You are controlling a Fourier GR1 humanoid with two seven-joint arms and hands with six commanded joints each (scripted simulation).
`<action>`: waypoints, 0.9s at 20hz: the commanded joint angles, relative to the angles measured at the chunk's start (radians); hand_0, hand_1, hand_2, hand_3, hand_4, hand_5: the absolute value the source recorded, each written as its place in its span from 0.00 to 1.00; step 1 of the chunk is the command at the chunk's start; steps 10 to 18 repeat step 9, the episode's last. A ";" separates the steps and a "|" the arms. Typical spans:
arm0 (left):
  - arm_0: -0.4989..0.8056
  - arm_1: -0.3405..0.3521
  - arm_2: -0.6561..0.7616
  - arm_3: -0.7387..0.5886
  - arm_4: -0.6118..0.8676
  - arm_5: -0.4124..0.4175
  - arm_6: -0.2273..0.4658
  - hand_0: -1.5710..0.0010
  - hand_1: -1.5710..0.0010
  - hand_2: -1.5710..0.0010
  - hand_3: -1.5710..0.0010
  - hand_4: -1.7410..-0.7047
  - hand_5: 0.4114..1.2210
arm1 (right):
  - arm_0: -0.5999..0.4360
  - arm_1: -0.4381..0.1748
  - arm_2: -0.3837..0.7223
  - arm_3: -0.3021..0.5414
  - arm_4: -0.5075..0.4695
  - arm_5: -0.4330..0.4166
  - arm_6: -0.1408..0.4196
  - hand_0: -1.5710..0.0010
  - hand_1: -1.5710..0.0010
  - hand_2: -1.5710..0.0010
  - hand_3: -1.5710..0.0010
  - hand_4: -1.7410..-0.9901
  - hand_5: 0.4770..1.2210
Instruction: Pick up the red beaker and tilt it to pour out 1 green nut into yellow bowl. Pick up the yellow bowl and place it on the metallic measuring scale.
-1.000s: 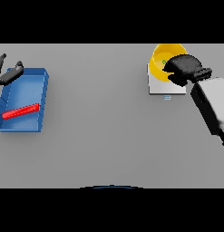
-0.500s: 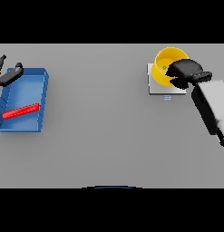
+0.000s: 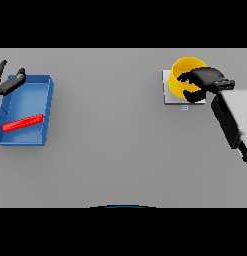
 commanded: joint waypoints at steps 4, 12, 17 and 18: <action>-0.013 -0.001 0.001 0.010 0.001 -0.003 0.013 1.00 1.00 1.00 1.00 0.87 0.42 | -0.002 -0.005 0.017 0.013 0.018 0.004 -0.014 0.87 0.88 0.90 0.92 0.41 0.46; 0.009 0.009 0.000 -0.023 0.002 -0.002 0.023 1.00 1.00 1.00 1.00 0.88 0.43 | -0.014 -0.006 0.018 0.017 0.018 0.030 0.009 0.96 0.96 0.97 0.97 0.47 0.41; 0.009 0.009 0.000 -0.023 0.002 -0.002 0.023 1.00 1.00 1.00 1.00 0.88 0.43 | -0.014 -0.006 0.018 0.017 0.018 0.030 0.009 0.96 0.96 0.97 0.97 0.47 0.41; 0.009 0.009 0.000 -0.023 0.002 -0.002 0.023 1.00 1.00 1.00 1.00 0.88 0.43 | -0.014 -0.006 0.018 0.017 0.018 0.030 0.009 0.96 0.96 0.97 0.97 0.47 0.41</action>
